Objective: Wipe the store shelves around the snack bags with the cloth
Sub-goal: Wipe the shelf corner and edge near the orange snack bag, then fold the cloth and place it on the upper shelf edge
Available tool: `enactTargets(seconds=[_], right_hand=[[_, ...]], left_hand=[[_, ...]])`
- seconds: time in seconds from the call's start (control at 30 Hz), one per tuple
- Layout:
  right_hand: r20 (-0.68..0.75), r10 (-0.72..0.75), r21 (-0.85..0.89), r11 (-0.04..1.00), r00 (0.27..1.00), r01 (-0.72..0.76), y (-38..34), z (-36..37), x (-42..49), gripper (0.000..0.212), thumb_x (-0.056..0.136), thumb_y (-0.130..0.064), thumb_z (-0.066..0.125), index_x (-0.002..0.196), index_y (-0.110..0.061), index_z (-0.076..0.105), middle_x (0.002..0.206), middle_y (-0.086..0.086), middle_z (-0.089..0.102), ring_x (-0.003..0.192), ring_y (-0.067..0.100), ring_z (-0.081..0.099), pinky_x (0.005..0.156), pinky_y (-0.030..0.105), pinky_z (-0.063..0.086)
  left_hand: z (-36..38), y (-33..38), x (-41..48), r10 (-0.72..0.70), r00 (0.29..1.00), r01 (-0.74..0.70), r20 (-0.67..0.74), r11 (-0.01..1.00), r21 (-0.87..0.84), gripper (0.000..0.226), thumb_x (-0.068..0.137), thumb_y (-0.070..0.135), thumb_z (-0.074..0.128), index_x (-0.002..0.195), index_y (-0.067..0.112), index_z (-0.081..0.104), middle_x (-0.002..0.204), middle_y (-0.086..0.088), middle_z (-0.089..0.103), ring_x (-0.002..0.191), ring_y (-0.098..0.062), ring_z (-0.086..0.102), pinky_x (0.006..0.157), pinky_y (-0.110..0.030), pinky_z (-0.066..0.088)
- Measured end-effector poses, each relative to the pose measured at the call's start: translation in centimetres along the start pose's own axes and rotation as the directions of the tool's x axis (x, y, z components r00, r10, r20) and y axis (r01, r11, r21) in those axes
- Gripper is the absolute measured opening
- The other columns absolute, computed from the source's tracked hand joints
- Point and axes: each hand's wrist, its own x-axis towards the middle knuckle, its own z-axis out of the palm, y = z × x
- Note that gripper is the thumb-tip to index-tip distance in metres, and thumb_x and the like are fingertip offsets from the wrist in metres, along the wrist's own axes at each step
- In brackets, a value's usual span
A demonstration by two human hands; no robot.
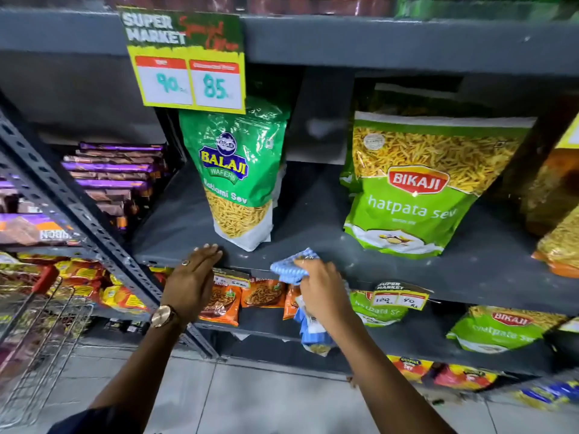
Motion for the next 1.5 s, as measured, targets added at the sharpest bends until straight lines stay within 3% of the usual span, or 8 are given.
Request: enactTargets(seconds=[0.3, 0.63, 0.83, 0.93, 1.13, 1.23, 1.37, 1.5], right_hand=[[0.159, -0.160, 0.053, 0.987, 0.974, 0.153, -7.5, 6.0, 1.7, 0.032, 0.084, 0.001, 0.040, 0.113, 0.004, 0.055, 0.120, 0.027, 0.057, 0.112, 0.040, 0.048, 0.092, 0.046, 0.039], [0.187, -0.245, 0.063, 0.969, 0.951, 0.237, -14.5, 10.7, 5.5, 0.028, 0.081, 0.006, 0.041, 0.104, 0.009, 0.056, 0.112, 0.031, 0.058, 0.106, 0.042, 0.052, 0.085, 0.045, 0.041], [0.445, -0.329, 0.159, 0.944, 0.833, 0.287, -17.2, 10.0, 5.7, 0.037, 0.082, 0.008, 0.038, 0.112, -0.001, 0.060, 0.113, 0.033, 0.058, 0.107, 0.044, 0.052, 0.079, 0.043, 0.044], [0.521, -0.366, 0.196, 0.931, 0.771, 0.310, -16.1, 10.3, 4.6, 0.025, 0.077, 0.011, 0.039, 0.079, 0.000, 0.061, 0.083, 0.026, 0.060, 0.079, 0.037, 0.059, 0.060, 0.039, 0.041], [0.588, -0.165, 0.427, 0.895, 0.792, -0.130, -11.7, 10.1, 2.5, 0.025, 0.069, 0.011, 0.040, 0.082, 0.012, 0.061, 0.071, 0.016, 0.057, 0.055, 0.014, 0.048, 0.045, 0.019, 0.039], [0.639, -0.033, 0.465, 0.813, 0.768, -0.352, -8.6, 7.8, 3.0, 0.047, 0.052, 0.005, 0.050, 0.098, -0.001, 0.059, 0.091, 0.015, 0.061, 0.072, 0.020, 0.062, 0.060, 0.022, 0.050], [0.653, 0.006, 0.516, 0.728, 0.757, -0.451, -4.6, 3.7, 1.9, 0.063, 0.045, 0.000, 0.052, 0.107, -0.009, 0.053, 0.091, 0.008, 0.061, 0.079, 0.020, 0.062, 0.070, 0.027, 0.050], [0.585, -0.135, 0.612, 0.721, 0.800, -0.325, -1.8, -2.5, -2.3, 0.042, 0.062, -0.009, 0.076, 0.098, -0.024, 0.060, 0.096, -0.003, 0.067, 0.094, 0.015, 0.063, 0.094, 0.035, 0.050]], left_hand=[[-1.4, -6.2, 0.2, -0.146, 0.989, 0.144, 0.027, 0.986, 0.084, 0.057, 0.092, 0.036, 0.027, 0.129, 0.001, 0.051, 0.134, -0.020, 0.052, 0.129, -0.032, 0.044, 0.111, -0.044, 0.030], [-5.1, -8.0, 2.0, -0.165, 0.978, 0.172, -0.125, 0.984, 0.044, 0.043, 0.083, 0.012, 0.039, 0.119, -0.001, 0.058, 0.099, -0.030, 0.066, 0.083, -0.047, 0.062, 0.064, -0.048, 0.051], [-5.1, -9.6, 1.1, -0.202, 0.969, 0.190, -0.140, 0.977, -0.095, 0.048, 0.081, 0.016, 0.034, 0.121, 0.005, 0.058, 0.106, -0.028, 0.066, 0.087, -0.046, 0.064, 0.069, -0.047, 0.051], [-5.3, -9.6, -0.2, -0.168, 0.975, 0.136, -0.146, 0.969, -0.207, 0.046, 0.087, 0.028, 0.033, 0.118, 0.008, 0.061, 0.104, -0.021, 0.069, 0.086, -0.038, 0.067, 0.069, -0.043, 0.054], [-6.6, -5.6, -2.7, -0.053, 0.997, 0.020, -0.062, 0.895, -0.446, 0.054, 0.091, 0.056, 0.037, 0.102, 0.015, 0.070, 0.087, -0.004, 0.073, 0.073, -0.010, 0.067, 0.061, -0.030, 0.052], [-6.5, -2.1, -2.9, 0.149, 0.976, -0.038, 0.157, 0.832, -0.553, 0.054, 0.078, 0.060, 0.061, 0.114, 0.020, 0.064, 0.103, 0.004, 0.071, 0.090, -0.001, 0.066, 0.074, -0.024, 0.053], [-5.3, 1.9, -1.4, 0.219, 0.955, -0.089, 0.202, 0.858, -0.507, 0.061, 0.065, 0.048, 0.076, 0.120, 0.031, 0.057, 0.110, 0.009, 0.069, 0.096, -0.005, 0.065, 0.082, -0.034, 0.054], [-5.9, 6.9, 0.9, 0.292, 0.935, -0.099, 0.200, 0.760, -0.642, 0.032, 0.080, 0.049, 0.066, 0.101, 0.024, 0.065, 0.086, -0.002, 0.072, 0.077, -0.022, 0.067, 0.068, -0.042, 0.054]])
